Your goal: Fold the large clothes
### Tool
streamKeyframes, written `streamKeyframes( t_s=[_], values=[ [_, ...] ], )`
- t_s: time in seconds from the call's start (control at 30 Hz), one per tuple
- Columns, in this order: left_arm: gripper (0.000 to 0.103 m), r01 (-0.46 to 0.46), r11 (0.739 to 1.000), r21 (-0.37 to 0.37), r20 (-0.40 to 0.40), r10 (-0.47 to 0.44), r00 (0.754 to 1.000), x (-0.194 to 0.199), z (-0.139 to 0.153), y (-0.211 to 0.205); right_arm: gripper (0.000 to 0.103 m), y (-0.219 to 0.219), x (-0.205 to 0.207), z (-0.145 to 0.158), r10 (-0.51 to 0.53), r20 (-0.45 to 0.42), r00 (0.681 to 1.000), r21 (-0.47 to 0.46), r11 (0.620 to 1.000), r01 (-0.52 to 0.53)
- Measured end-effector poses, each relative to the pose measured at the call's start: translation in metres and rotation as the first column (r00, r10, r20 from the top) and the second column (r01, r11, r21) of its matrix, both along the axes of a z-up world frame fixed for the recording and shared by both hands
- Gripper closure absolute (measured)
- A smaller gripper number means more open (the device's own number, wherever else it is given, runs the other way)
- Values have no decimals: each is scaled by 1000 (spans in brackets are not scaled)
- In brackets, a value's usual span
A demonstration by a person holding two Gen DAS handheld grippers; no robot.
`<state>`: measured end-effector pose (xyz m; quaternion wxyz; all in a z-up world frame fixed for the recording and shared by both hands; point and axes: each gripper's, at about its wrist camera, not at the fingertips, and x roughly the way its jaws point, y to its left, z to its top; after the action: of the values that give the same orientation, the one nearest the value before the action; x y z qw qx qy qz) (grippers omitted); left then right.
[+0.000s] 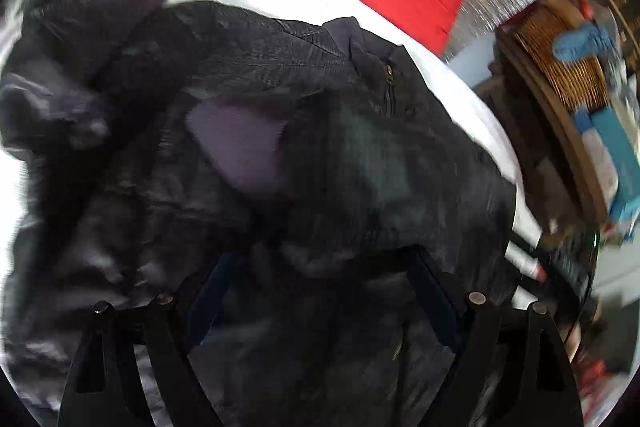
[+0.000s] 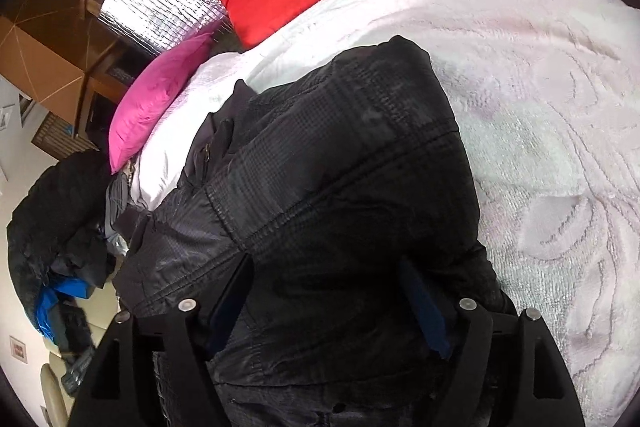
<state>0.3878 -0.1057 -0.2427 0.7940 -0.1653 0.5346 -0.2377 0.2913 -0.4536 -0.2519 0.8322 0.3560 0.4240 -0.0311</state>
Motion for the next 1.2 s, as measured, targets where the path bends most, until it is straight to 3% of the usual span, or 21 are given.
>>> streamKeyframes(
  t_s=[0.07, 0.1, 0.13, 0.23, 0.27, 0.33, 0.4, 0.47, 0.53, 0.6, 0.67, 0.73, 0.87, 1.03, 1.2],
  values=[
    [22, -4, 1000, -14, 32, 4, 999, 9, 12, -15, 23, 2, 0, 1, 3, -2, 1000, -17, 1000, -3],
    [35, 3, 1000, -9, 48, -2, 999, 12, 22, -23, 23, 3, 1, 1, 7, -4, 1000, -27, 1000, -7],
    [42, 13, 1000, -16, 57, -12, 998, 17, 30, -29, 23, 4, 2, 2, 12, -5, 1000, -36, 999, -12],
    [45, 42, 993, -108, 62, -36, 997, 26, 72, -45, 23, 3, 2, 2, 13, -4, 1000, -39, 999, -13],
    [45, 52, 985, -166, 105, -35, 994, 26, 95, -44, 23, 2, 2, 1, 11, -2, 1000, -37, 999, -11],
    [37, 54, 976, -211, 200, -11, 980, 19, 122, -36, 23, 2, 2, 1, 10, -1, 1000, -38, 999, -10],
    [9, 22, 984, -176, 283, 29, 959, 9, 137, -23, 23, 2, 2, 2, 13, -2, 1000, -45, 999, -13],
    [9, -33, 995, -90, 288, 58, 956, 1, 125, -10, 23, 3, 3, 2, 13, -2, 1000, -48, 999, -13],
    [9, -66, 997, -36, 198, 72, 978, 1, 97, 2, 23, 3, 3, 2, 11, -3, 1000, -49, 999, -11],
    [9, -145, 989, -42, 86, 148, 985, 1, 63, 24, 23, 4, 3, 2, 11, -2, 1000, -52, 999, -11],
    [9, -239, 967, -92, -51, 235, 971, 1, 28, 40, 23, 6, 3, 2, 9, -2, 1000, -60, 998, -9],
    [9, -284, 946, -155, -137, 265, 955, 0, 6, 42, 23, 8, 3, 2, 4, -6, 1000, -76, 997, -5],
    [10, -297, 928, -224, -158, 266, 951, -9, -18, 26, 23, 12, 5, 3, 9, -17, 1000, -117, 993, -11],
    [12, -294, 937, -189, -153, 268, 951, 13, -22, -13, 22, 12, 6, 3, 15, -18, 1000, -118, 993, -17],
    [12, -241, 960, -147, -133, 222, 966, 46, -5, -54, 22, 6, 7, 3, 10, -12, 1000, -77, 997, -11]
  ],
)
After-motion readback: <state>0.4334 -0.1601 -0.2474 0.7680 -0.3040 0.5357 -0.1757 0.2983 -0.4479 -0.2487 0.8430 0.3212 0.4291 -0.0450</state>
